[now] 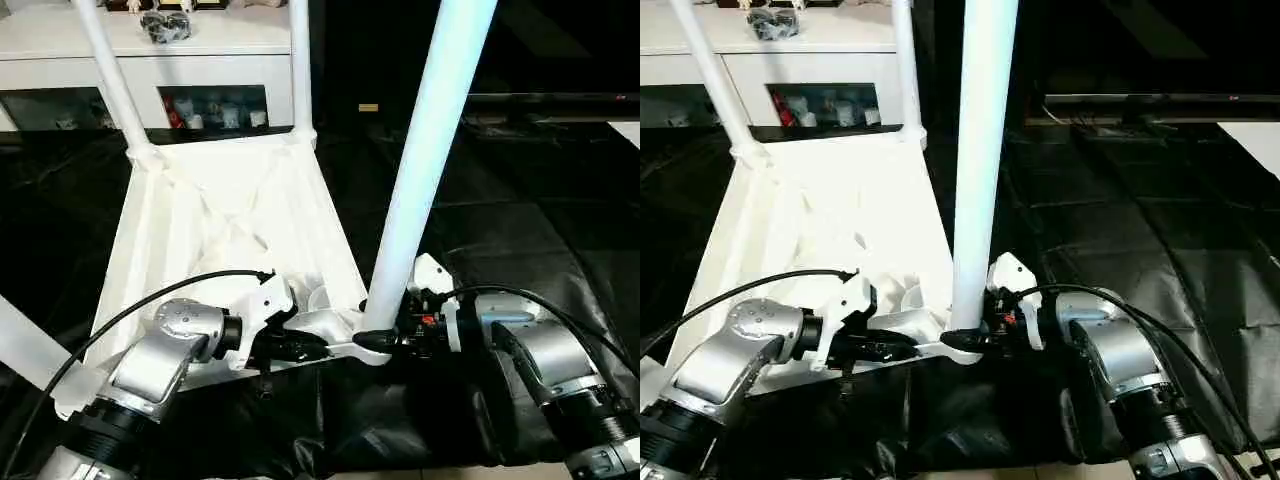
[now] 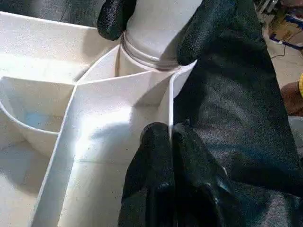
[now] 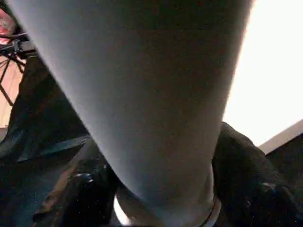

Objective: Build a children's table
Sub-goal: Rotate leg to tighten

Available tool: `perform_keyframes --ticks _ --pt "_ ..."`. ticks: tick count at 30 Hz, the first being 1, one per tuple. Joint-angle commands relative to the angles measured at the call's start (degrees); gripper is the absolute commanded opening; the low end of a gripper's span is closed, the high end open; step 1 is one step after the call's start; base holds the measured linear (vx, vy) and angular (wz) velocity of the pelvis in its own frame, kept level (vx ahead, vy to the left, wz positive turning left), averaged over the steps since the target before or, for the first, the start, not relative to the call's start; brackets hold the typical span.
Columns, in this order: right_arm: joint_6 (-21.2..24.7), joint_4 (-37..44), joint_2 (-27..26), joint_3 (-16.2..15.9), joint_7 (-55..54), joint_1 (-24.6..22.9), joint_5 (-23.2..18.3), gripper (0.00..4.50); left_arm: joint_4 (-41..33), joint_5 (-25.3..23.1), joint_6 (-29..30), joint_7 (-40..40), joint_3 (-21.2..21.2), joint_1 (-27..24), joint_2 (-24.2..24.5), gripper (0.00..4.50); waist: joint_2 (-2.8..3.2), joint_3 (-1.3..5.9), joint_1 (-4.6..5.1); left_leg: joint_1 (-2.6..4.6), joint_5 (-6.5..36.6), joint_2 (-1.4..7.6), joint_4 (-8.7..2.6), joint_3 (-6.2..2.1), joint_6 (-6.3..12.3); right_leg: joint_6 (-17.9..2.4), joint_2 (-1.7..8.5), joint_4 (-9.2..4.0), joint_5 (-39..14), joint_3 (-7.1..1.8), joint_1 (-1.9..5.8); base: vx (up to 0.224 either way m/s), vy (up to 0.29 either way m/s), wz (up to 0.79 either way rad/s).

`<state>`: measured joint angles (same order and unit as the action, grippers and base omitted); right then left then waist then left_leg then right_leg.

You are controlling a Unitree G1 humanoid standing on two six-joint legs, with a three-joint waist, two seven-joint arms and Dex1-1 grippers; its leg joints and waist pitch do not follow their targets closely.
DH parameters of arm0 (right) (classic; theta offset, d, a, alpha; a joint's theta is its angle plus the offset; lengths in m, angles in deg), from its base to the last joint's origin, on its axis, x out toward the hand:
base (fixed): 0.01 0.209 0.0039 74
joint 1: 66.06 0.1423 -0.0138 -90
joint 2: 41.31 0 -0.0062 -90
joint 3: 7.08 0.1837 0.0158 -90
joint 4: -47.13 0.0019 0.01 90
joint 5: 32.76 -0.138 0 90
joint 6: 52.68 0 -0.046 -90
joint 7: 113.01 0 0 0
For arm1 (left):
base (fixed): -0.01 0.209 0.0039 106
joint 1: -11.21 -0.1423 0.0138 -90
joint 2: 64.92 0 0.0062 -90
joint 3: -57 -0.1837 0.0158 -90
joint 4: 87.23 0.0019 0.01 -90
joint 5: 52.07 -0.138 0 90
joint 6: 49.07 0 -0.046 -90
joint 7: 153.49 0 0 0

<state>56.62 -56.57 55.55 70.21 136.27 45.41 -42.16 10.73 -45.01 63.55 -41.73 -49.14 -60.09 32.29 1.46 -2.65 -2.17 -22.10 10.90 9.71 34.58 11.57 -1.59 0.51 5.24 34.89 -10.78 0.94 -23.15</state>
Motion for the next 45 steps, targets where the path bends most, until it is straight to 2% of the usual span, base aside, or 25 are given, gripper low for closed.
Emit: perform_keyframes --ticks 1,4,5,6,8,9,12,15,17,20,21,22,25,27,28,29,30,32,35,36,37,38,39,41,45 --pt "0.79 1.20 -1.33 -4.56 3.20 -1.58 -1.21 2.45 -3.16 1.85 -1.05 0.92 -0.36 1.61 -1.97 0.00 -0.54 3.25 0.35 1.37 13.32 3.19 -4.57 -1.38 2.23 -13.71 2.31 -4.24 -12.36 -1.49 1.90 0.000 0.000 0.00" --pt "-0.86 -1.20 -4.70 -3.30 -4.66 -1.65 1.37 2.43 -1.45 -0.04 -1.04 6.96 0.16 2.66 -5.13 0.00 -0.44 3.21 0.34 1.48 14.12 3.20 -4.57 -1.36 1.71 -13.33 2.36 -4.45 -13.48 -1.58 1.74 0.000 0.000 0.00" --pt "-0.86 -1.20 -4.70 -3.30 -4.66 -1.65 1.37 2.42 -1.45 -0.04 -1.04 6.96 0.16 2.66 -5.13 0.00 -0.55 3.05 0.56 1.45 14.90 3.13 -4.64 -1.34 1.23 -13.15 2.30 -4.65 -14.70 -1.60 1.62 0.000 0.000 0.00" --pt "-1.89 -3.57 -7.09 -2.54 -10.35 -1.03 3.15 2.42 -0.66 -0.89 -0.96 9.87 0.22 3.21 -6.98 0.00 -0.63 3.06 0.64 1.26 15.51 3.06 -4.82 -1.57 0.81 -12.40 2.39 -4.67 -16.69 -1.48 1.90 0.000 0.000 0.00" --pt "-2.45 -4.70 -8.21 -2.15 -12.73 -0.71 3.78 2.41 -0.29 -1.31 -0.86 11.30 0.20 3.46 -7.83 0.00 -0.65 2.92 0.97 1.40 17.65 2.98 -4.85 -1.67 -0.21 -11.18 2.42 -5.01 -20.64 -1.43 1.59 0.000 0.000 0.00" --pt "-1.97 -6.32 -10.23 -1.40 -16.89 -0.03 4.52 2.38 0.27 -1.97 -0.72 13.42 0.01 3.86 -9.35 0.00 -0.64 2.79 1.52 1.18 18.50 2.93 -4.99 -1.79 -0.89 -10.44 2.43 -5.16 -22.55 -1.45 1.47 0.000 0.000 0.00" --pt "-0.47 -10.64 -15.62 0.51 -27.55 2.14 6.15 2.16 2.18 -3.61 0.17 19.61 -0.20 5.14 -13.81 0.00 -0.66 2.84 2.79 1.24 20.56 2.72 -4.99 -2.09 -2.02 -9.29 2.39 -5.48 -25.39 -1.30 1.20 0.000 0.000 0.00" --pt "0.69 -15.41 -20.78 3.08 -37.70 4.88 6.99 2.09 4.51 -5.20 0.51 25.35 -0.06 6.67 -17.61 0.00 -0.59 2.82 3.95 0.93 21.66 2.41 -4.93 -2.28 -1.93 -8.32 2.34 -5.84 -27.66 -1.13 1.15 0.000 0.000 0.00" --pt "0.46 -17.27 -22.71 3.83 -40.82 6.11 7.26 2.09 5.54 -5.89 0.53 27.49 0.12 7.35 -18.98 0.00 -0.58 2.94 4.06 0.98 21.95 2.48 -4.96 -2.41 -1.71 -7.90 2.38 -6.02 -27.57 -1.06 1.21 0.000 0.000 0.00" --pt "-4.05 -18.92 -25.30 3.97 -40.95 7.73 7.23 2.09 5.80 -6.54 -0.31 27.61 -0.40 7.69 -19.77 0.00 -0.65 3.09 4.42 0.90 21.79 2.52 -4.85 -2.23 -0.79 -8.77 2.38 -5.94 -25.05 -1.17 1.06 0.000 0.000 0.00" --pt "-4.99 -18.81 -25.47 3.89 -40.43 7.81 7.17 2.09 5.61 -6.58 -0.54 27.15 -0.57 7.57 -19.58 0.00 -0.63 3.10 4.56 0.67 21.26 2.56 -4.93 -2.29 -0.47 -9.22 2.31 -5.75 -23.60 -1.10 1.34 0.000 0.000 0.00" --pt "-5.24 -18.48 -25.53 4.09 -39.54 7.70 6.77 2.39 5.30 -6.45 -0.53 26.67 -0.52 7.29 -19.33 0.00 -0.56 3.12 4.54 0.72 21.15 2.60 -4.93 -2.23 -0.32 -9.47 2.27 -5.73 -22.94 -1.11 1.28 0.000 0.000 0.00" --pt "-3.63 -16.23 -24.13 4.74 -34.84 6.57 4.50 2.75 3.95 -5.41 -1.37 23.64 -0.39 6.11 -17.15 0.00 -0.85 3.12 4.52 0.67 20.30 2.62 -4.88 -2.03 0.84 -10.57 2.23 -5.57 -20.56 -1.21 1.48 0.000 0.000 0.00" --pt "-3.13 -15.24 -23.10 4.57 -33.11 6.06 3.92 2.90 3.41 -4.93 -1.74 22.41 -0.26 5.69 -16.26 0.00 -0.69 3.14 4.54 0.52 19.51 2.70 -4.93 -2.07 1.21 -10.92 2.27 -5.34 -19.52 -1.19 1.60 0.000 0.000 0.00" --pt "-3.09 -15.14 -23.01 4.55 -32.96 6.01 3.88 3.04 3.36 -4.88 -1.78 22.29 -0.25 5.65 -16.18 0.00 -0.82 3.17 4.57 0.55 19.38 2.70 -4.90 -2.01 1.28 -11.02 2.23 -5.35 -19.42 -1.19 1.60 0.000 0.000 0.00" --pt "-3.14 -14.53 -22.16 4.21 -31.67 5.69 3.86 3.04 2.90 -4.48 -2.03 21.26 -0.15 5.36 -15.59 0.00 -0.78 3.17 4.45 0.63 19.12 2.70 -4.86 -1.98 1.37 -11.11 2.26 -5.34 -19.24 -1.21 1.62 0.000 0.000 0.00" --pt "-4.11 -12.97 -19.58 2.36 -28.20 4.75 4.89 3.21 1.54 -3.32 -2.46 18.49 0.05 4.69 -14.07 0.00 -0.72 3.34 4.25 0.63 17.46 2.82 -4.74 -1.87 1.89 -11.90 2.35 -5.09 -16.56 -1.32 1.76 0.000 0.000 0.00" --pt "-4.44 -11.91 -17.97 1.43 -25.84 4.14 5.13 3.35 0.67 -2.50 -2.32 16.82 0.18 4.33 -13.19 0.00 -0.69 3.41 4.02 0.56 15.77 2.88 -4.59 -1.77 2.68 -12.69 2.35 -4.80 -13.87 -1.31 1.91 0.000 0.000 0.00" --pt "-4.18 -9.74 -15.18 0.48 -21.12 3.11 4.35 3.35 -0.62 -1.16 -1.78 14.00 0.41 3.77 -11.67 0.00 -0.52 3.47 3.66 0.59 13.49 3.00 -4.46 -1.65 3.94 -14.25 2.26 -4.39 -9.73 -1.27 2.16 0.000 0.000 0.00" --pt "-3.96 -7.89 -12.75 -0.47 -16.90 2.31 3.62 3.35 -1.17 -0.44 -1.22 12.03 0.55 3.45 -10.50 0.00 -0.44 3.52 3.22 0.77 12.64 2.96 -4.34 -1.59 4.31 -14.56 2.20 -4.26 -8.61 -1.23 2.25 0.000 0.000 0.00" --pt "-3.96 -7.89 -12.75 -0.47 -16.90 2.31 3.62 3.35 -1.17 -0.44 -1.22 12.03 0.55 3.45 -10.50 0.00 -0.45 3.58 3.04 0.83 12.32 2.99 -4.27 -1.54 4.53 -14.80 2.20 -4.14 -7.94 -1.23 2.29 0.000 0.000 0.00" --pt "-3.61 -6.50 -10.87 -1.16 -13.60 1.76 2.91 3.35 -1.30 -0.19 -1.06 10.75 0.54 3.28 -9.61 0.00 -0.35 3.42 2.93 0.84 12.36 3.04 -4.38 -1.44 4.69 -15.16 2.18 -4.19 -7.85 -1.30 2.06 0.000 0.000 0.00" --pt "-3.58 -5.14 -9.06 -1.83 -10.36 1.22 2.39 3.35 -1.35 0.12 -0.74 9.45 0.56 3.13 -8.81 0.00 -0.41 3.46 2.70 0.98 12.68 3.05 -4.36 -1.50 4.58 -15.13 2.14 -4.20 -8.30 -1.20 2.27 0.000 0.000 0.00" --pt "-3.34 -3.37 -6.38 -2.80 -5.58 0.52 1.70 3.35 -1.26 0.32 -0.68 7.46 0.38 2.94 -7.41 0.00 -0.31 3.27 2.21 1.25 14.22 3.17 -4.47 -1.42 4.43 -15.00 2.14 -4.40 -10.15 -1.30 2.07 0.000 0.000 0.00" --pt "-3.01 -1.80 -3.39 -4.01 -0.47 -0.05 1.10 3.35 -1.25 0.91 -0.46 5.07 0.26 2.73 -5.44 0.00 -0.42 3.06 1.58 1.58 16.29 3.27 -4.71 -1.34 2.66 -14.33 2.15 -4.68 -13.56 -1.46 1.64 0.000 0.000 0.00"
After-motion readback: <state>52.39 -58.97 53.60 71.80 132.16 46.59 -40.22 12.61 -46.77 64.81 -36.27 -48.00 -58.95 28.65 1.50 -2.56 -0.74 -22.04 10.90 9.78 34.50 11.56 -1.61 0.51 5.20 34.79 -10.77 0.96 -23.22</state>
